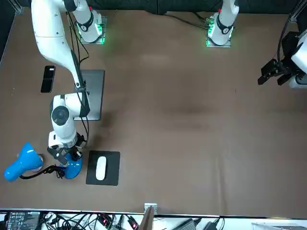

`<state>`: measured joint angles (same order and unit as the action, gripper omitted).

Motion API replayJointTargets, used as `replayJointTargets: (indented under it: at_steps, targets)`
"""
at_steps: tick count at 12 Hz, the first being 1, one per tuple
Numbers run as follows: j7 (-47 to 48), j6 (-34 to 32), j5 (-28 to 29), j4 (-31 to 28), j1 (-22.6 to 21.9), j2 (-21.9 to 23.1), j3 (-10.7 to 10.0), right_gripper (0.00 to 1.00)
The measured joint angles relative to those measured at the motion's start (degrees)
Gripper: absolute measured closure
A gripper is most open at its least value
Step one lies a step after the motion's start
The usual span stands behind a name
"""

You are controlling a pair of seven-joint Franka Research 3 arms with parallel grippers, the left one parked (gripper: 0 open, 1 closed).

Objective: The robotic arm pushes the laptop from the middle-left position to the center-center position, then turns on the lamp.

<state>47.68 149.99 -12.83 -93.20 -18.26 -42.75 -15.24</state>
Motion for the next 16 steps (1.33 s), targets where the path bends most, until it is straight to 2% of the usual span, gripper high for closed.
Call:
replayJointTargets:
  at_steps: [16]
  targets:
    - [0.2, 0.0, 0.0, 0.0, 0.0, -0.4, 0.0, 0.98]
